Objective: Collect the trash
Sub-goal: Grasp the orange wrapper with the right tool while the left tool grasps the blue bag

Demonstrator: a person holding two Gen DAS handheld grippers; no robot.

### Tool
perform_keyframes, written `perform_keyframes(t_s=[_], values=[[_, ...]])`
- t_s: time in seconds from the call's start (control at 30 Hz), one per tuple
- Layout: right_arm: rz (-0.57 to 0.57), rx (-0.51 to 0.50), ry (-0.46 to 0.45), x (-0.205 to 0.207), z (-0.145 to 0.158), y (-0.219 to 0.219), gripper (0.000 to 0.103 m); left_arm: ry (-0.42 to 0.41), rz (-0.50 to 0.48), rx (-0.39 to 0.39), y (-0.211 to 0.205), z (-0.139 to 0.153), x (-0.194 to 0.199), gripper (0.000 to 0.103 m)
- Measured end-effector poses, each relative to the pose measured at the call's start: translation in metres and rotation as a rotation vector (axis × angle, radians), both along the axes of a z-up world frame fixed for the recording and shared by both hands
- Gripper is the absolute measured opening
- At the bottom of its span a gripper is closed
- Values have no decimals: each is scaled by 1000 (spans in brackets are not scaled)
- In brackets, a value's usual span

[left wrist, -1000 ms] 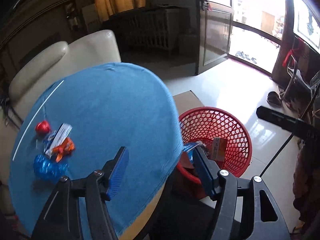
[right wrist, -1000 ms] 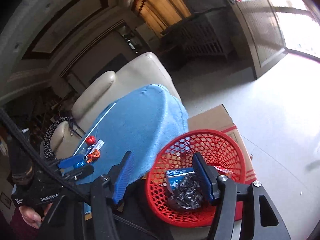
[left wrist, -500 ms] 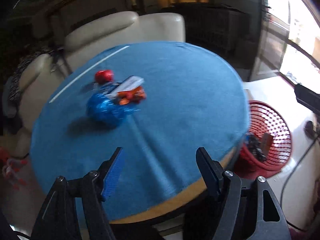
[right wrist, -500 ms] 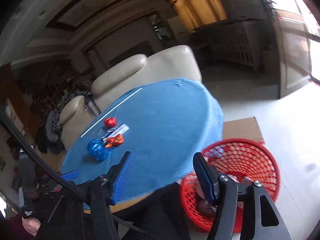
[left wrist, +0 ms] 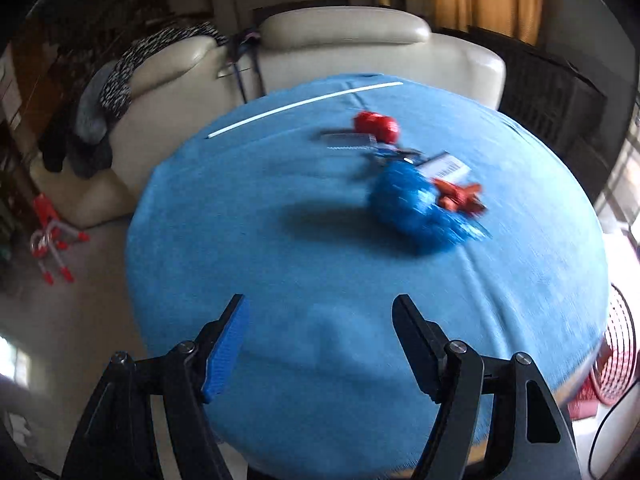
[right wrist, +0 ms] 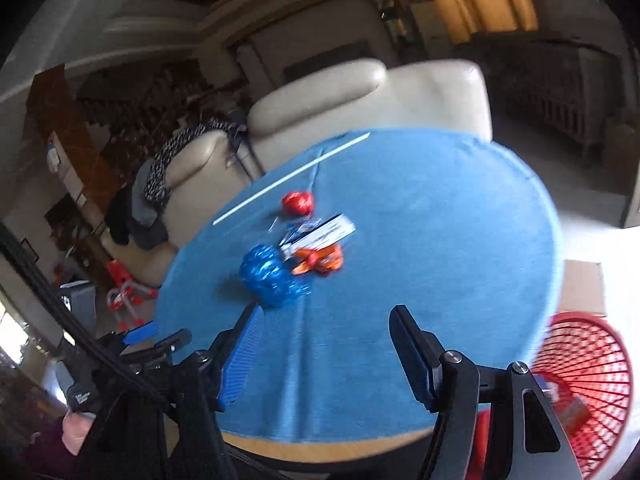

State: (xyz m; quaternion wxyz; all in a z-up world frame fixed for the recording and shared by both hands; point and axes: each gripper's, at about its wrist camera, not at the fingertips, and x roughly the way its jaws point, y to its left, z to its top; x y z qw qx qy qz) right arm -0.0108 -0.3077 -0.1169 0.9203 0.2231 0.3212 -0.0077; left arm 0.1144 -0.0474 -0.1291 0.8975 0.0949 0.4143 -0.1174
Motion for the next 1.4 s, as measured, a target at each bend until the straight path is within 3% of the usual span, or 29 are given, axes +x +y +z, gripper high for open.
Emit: perform_keyframes(t_s=[0.13, 0.33, 0.4, 0.47, 0.63, 0.67, 0.77, 0.97, 1.07, 1.17, 1.27, 1.4], values=[[37, 18, 56, 38, -17, 9, 69, 50, -15, -77, -3, 2, 34, 74], [68, 19, 102, 89, -39, 2, 68, 145, -75, -199, -40, 4, 84, 74], [83, 14, 102, 103, -44, -3, 61, 194, -82, -226, -55, -3, 99, 74], [91, 6, 120, 120, -52, -10, 44, 242, -80, -249, -69, -11, 112, 74], [115, 16, 143, 158, -66, -25, 40, 338, -57, -282, -85, -35, 129, 74], [124, 23, 146, 166, -69, -26, 40, 353, -50, -287, -84, -41, 131, 68], [154, 56, 156, 192, -77, -28, 39, 353, -57, -326, -78, -45, 133, 63], [203, 180, 190, 235, -100, -22, 32, 328, -69, -304, -63, -40, 137, 59], [243, 165, 214, 241, -107, -8, 31, 325, -112, -267, -54, -34, 132, 58], [303, 188, 252, 228, -107, 2, 31, 309, -179, -210, -41, -24, 120, 58], [394, 223, 347, 205, -112, 17, 31, 330, -269, -172, -26, -17, 107, 60], [398, 151, 303, 179, -97, 27, 31, 354, -307, -161, -7, -15, 102, 62]])
